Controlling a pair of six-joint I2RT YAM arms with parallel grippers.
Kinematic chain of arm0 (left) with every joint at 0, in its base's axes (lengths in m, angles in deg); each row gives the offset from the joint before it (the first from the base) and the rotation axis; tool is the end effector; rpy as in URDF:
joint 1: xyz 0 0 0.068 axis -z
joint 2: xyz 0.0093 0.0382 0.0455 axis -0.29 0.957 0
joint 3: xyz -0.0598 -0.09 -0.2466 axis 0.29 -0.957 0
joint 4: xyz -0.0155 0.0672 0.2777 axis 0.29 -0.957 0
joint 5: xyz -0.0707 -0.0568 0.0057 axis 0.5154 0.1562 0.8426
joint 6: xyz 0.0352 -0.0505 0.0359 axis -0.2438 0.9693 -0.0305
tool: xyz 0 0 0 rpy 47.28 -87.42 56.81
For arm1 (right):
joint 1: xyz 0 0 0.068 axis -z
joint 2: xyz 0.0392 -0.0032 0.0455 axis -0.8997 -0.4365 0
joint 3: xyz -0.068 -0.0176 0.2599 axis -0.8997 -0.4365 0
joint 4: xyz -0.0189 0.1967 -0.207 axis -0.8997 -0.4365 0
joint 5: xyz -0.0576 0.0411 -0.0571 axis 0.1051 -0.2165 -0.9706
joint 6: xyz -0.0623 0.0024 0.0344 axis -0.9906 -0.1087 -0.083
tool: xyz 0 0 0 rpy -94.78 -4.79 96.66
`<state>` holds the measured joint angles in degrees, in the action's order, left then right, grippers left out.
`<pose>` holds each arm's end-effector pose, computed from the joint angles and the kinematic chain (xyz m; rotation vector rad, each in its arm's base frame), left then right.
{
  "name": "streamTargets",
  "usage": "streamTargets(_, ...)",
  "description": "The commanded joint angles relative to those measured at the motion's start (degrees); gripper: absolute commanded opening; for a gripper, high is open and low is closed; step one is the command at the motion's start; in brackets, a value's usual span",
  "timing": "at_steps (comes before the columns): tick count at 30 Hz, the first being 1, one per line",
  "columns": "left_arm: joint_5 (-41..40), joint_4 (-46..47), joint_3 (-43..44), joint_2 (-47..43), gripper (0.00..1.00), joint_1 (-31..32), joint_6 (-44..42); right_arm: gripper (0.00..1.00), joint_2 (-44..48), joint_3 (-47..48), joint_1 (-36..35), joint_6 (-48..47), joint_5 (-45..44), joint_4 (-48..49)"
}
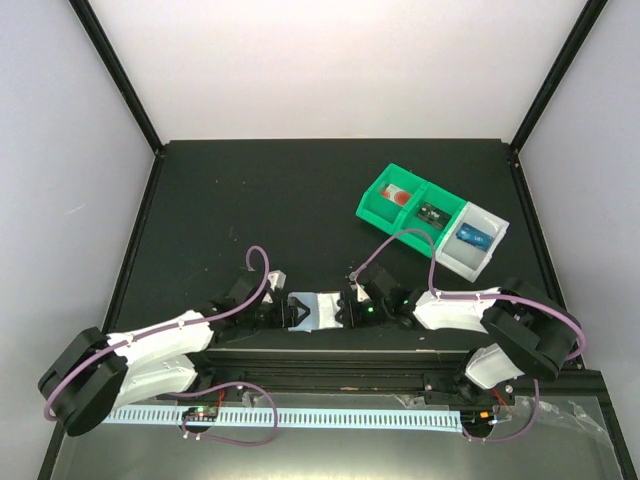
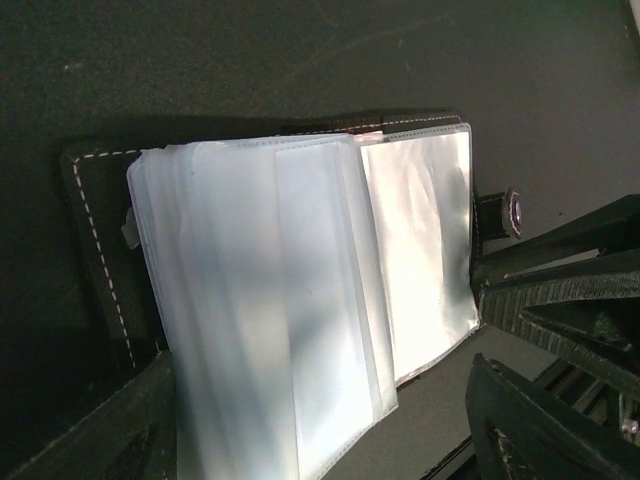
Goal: Take the credit cards out of the card holder
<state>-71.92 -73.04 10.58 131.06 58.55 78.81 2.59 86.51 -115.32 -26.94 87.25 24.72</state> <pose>0.1515 -0.1551 0.0993 -0.0106 2.6056 -0.9803 0.1606 0.2277 0.0813 -0.2895 2.7431 0.9831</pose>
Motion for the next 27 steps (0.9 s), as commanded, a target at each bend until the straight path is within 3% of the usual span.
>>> streamTargets(1, 2.2, 3.1, 0.1, 0.6, 0.76, -0.2, -0.3, 0.24, -0.4, -1.3, 0.0, -0.1, -4.3, -0.9)
streamTargets(9, 1.4, 1.7, 0.1, -2.9, 0.49, -0.2, 0.2, 0.24, -0.7, -1.5, 0.0, 0.0, -4.2, -0.5)
streamTargets(27, -0.4, -2.4, 0.9, -3.9, 0.51, -0.3, 0.1, 0.24, -1.3, -1.4, 0.0, 0.0, -3.8, 0.0)
